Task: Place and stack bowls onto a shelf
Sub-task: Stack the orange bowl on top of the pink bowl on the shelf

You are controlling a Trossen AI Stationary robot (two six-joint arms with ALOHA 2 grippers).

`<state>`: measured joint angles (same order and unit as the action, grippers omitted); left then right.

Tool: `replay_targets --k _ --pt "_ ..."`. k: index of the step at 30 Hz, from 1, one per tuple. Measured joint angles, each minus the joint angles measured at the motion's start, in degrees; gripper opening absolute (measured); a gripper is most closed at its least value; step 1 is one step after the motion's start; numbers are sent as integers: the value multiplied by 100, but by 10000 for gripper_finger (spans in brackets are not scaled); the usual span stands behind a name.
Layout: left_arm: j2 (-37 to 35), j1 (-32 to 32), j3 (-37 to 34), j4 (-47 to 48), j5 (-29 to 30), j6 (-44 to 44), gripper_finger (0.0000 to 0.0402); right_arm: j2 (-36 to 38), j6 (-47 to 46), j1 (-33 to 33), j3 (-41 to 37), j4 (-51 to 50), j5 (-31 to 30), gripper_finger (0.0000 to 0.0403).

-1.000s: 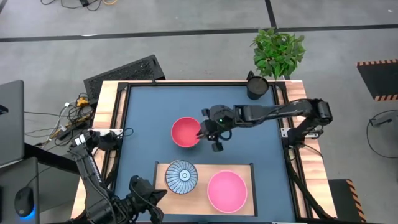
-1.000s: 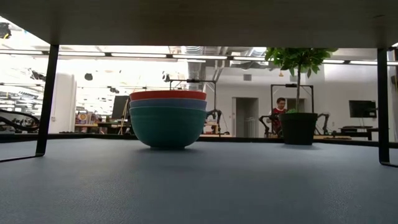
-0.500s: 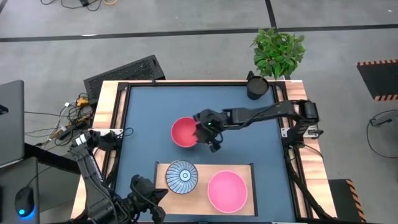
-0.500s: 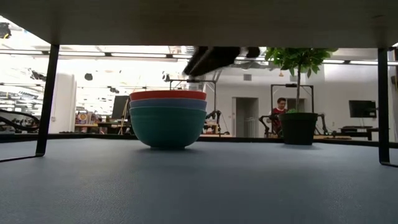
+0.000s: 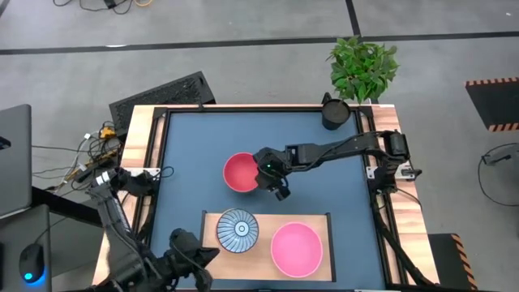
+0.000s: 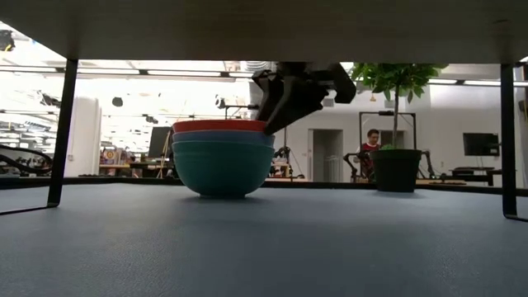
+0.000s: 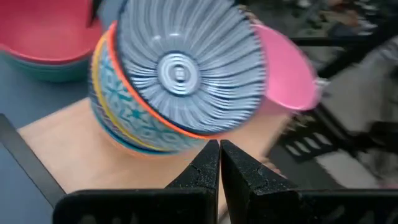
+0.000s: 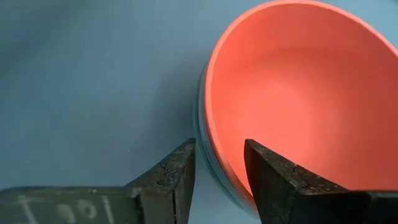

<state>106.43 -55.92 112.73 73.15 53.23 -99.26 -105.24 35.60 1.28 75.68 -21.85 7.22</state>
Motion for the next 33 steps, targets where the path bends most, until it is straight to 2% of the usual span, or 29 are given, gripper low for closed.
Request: replay_targets --k 3,5,7,13,16,18,20,22,28,33 --pt "-300 -110 0 -445 76 506 0 -4 2 0 0 7 1 157" --pt "-542 -199 0 -733 343 930 0 -4 1 0 0 10 1 152" --pt "-824 -267 0 -949 799 1463 0 -4 -1 0 0 -2 1 143" --pt "-1722 -300 0 -968 2865 3860 0 -4 -1 0 0 -44 7 98" --pt "-2160 -107 2 -962 3459 5022 0 -4 -74 -2 0 -52 -1 74" --pt "-2426 38 2 -902 3609 5512 0 5 -226 -5 0 -67 -44 53" --pt "-2683 258 2 -843 3532 5778 0 80 -347 -6 -6 -162 -115 30" --pt "-2905 543 4 -681 3255 5879 0 107 -439 1 27 -156 -114 28" --pt "-3180 1399 4 150 1814 5807 28 223 -610 -2 451 -174 -437 30" --pt "-3140 1950 4 686 1006 6169 65 216 -680 -9 1047 -505 -485 32"
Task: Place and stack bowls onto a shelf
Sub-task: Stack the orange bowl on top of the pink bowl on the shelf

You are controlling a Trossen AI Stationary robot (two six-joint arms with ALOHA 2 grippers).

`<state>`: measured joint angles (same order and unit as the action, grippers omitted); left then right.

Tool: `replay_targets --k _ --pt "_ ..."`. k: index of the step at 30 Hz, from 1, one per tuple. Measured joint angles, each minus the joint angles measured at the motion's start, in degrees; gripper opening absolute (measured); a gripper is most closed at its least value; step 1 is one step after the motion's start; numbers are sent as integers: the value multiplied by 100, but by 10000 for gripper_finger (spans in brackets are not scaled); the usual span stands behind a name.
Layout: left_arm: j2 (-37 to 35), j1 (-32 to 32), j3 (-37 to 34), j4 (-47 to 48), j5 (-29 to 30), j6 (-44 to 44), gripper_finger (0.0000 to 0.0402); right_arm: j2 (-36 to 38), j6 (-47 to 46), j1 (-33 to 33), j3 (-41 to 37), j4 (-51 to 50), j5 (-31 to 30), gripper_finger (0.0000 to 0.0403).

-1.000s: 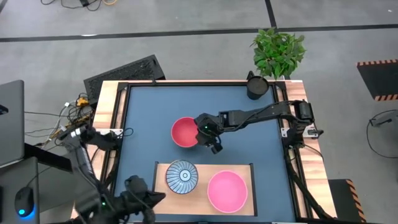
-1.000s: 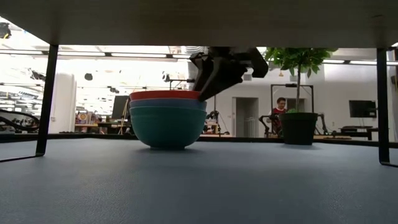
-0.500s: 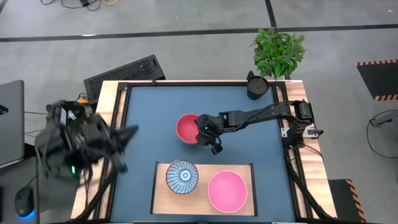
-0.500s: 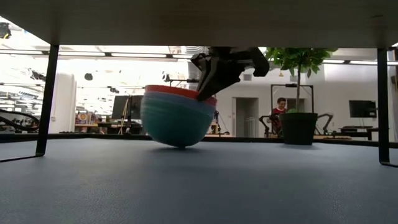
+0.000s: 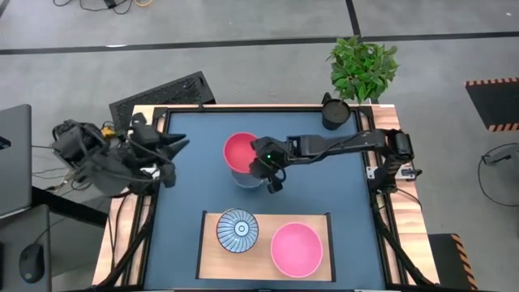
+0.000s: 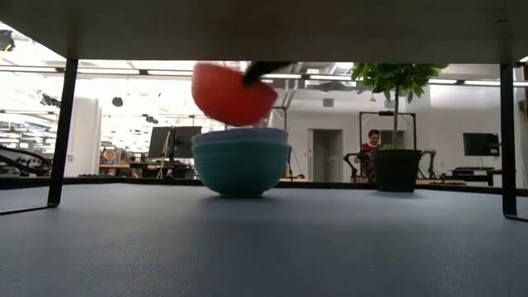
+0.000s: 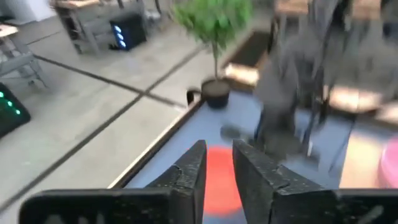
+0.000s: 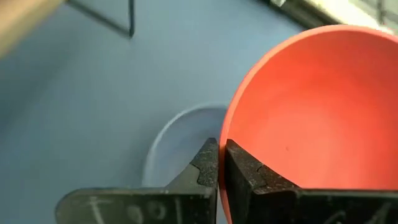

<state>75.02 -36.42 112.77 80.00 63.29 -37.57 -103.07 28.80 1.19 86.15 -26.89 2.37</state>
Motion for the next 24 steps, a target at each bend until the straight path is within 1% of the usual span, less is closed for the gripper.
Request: replay_targets --k 2,5,8,11,15,17,21,24 --pt "45 241 0 152 -551 435 74 5 7 -2 243 -99 -19 31" --pt "175 639 -2 209 -1431 1217 81 -4 16 -4 728 -571 -19 31" --pt "324 970 -4 97 -2026 2098 81 3 160 -26 1280 -1052 -83 33" --pt "471 1255 -4 -124 -2500 3059 81 4 308 -80 1749 -1617 -130 32" --pt "704 1619 -4 -564 -2893 4058 82 2 324 -196 2332 -2249 -126 33" --pt "795 1770 -4 -809 -3187 4535 82 3 333 -262 2575 -2558 -126 33" --pt "1011 2036 -4 -1012 -3928 5110 82 3 334 -435 2917 -2934 -126 33" --pt "1201 2130 -4 -1053 -4064 5380 82 3 319 -569 3071 -3149 -126 33"
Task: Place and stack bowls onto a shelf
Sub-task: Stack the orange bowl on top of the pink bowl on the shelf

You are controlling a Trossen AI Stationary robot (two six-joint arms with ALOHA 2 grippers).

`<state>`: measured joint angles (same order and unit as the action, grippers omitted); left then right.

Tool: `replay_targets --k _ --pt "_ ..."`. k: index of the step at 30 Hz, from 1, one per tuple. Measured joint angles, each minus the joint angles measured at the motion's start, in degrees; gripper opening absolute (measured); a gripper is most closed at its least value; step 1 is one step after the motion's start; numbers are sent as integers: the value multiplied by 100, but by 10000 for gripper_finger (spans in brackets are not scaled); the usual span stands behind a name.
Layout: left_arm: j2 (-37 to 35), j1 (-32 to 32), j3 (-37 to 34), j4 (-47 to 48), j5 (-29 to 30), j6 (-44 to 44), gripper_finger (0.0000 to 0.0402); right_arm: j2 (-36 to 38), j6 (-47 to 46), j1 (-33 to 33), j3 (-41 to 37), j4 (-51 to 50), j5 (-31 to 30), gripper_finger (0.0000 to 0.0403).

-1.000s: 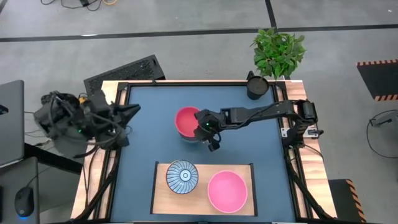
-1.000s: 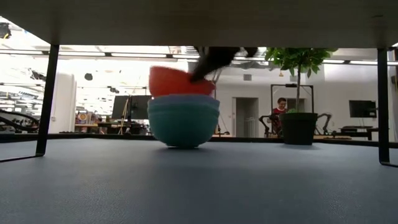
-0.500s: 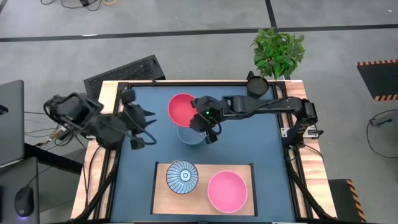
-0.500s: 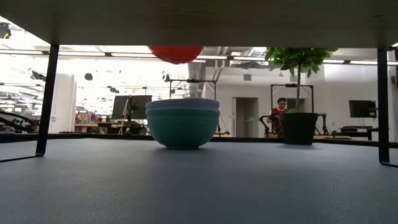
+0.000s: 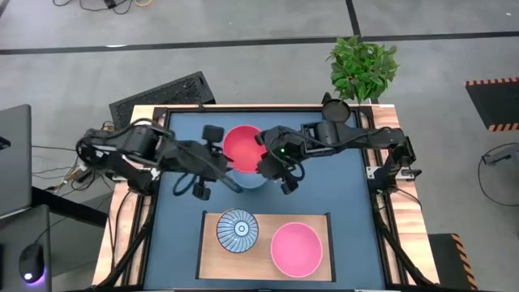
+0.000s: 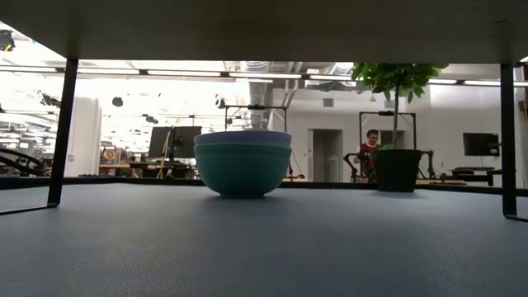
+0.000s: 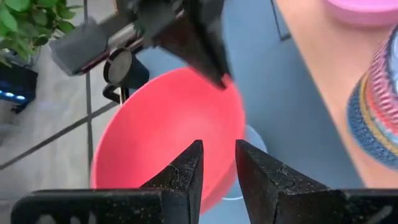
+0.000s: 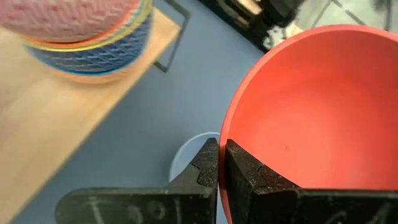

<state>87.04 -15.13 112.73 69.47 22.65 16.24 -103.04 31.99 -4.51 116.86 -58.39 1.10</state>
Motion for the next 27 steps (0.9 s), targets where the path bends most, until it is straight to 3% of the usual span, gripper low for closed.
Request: replay_targets --k 9,15,20,27 --pt "512 -5 0 275 -416 677 79 -2 97 -375 85 -400 -132 34" --pt "640 15 0 512 -113 793 75 -7 236 -554 85 -466 -442 34" --pt "646 47 0 628 -76 844 17 -7 275 -677 85 -453 -877 35" --pt "678 23 -2 613 -18 873 3 21 247 -769 85 -483 -1106 49"
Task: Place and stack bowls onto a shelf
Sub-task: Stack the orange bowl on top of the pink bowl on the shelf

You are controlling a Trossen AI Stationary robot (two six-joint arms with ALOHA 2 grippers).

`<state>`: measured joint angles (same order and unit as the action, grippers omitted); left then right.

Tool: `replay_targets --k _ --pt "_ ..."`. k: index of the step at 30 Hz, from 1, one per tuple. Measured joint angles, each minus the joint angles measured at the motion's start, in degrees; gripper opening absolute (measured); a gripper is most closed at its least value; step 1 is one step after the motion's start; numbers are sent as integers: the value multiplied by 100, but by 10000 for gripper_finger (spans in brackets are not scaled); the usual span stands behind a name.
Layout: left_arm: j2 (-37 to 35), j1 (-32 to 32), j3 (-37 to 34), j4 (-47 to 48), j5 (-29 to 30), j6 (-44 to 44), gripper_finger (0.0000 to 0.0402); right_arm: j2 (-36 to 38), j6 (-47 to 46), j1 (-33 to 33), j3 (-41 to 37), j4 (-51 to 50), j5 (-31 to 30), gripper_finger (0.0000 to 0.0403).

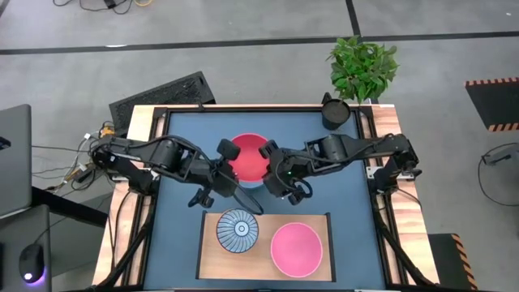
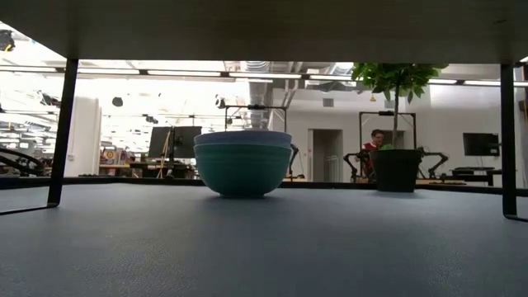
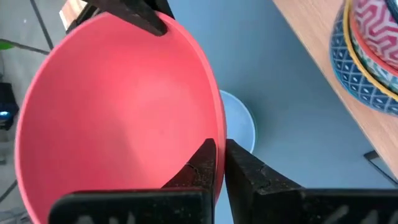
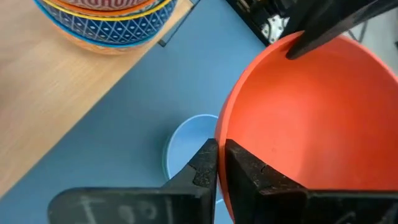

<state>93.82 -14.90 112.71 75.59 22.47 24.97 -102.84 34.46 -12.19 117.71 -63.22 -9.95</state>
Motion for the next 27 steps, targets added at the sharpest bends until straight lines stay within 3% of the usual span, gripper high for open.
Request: replay_targets --k 5,13,17,21,27 --pt "1 6 0 -142 173 -193 1 325 -38 -19 7 168 -86 92" --pt "-2 31 2 -501 396 -334 0 1117 -282 14 -2 702 -7 198" --pt "-48 -40 34 -1157 238 -344 0 1749 -742 -75 -2 650 -42 222" --pt "-51 -228 392 -2087 -371 -302 0 2418 -1361 -178 0 651 -41 221" --pt "-34 -368 604 -3671 -2247 -662 0 3149 -2055 -246 0 632 -49 206"
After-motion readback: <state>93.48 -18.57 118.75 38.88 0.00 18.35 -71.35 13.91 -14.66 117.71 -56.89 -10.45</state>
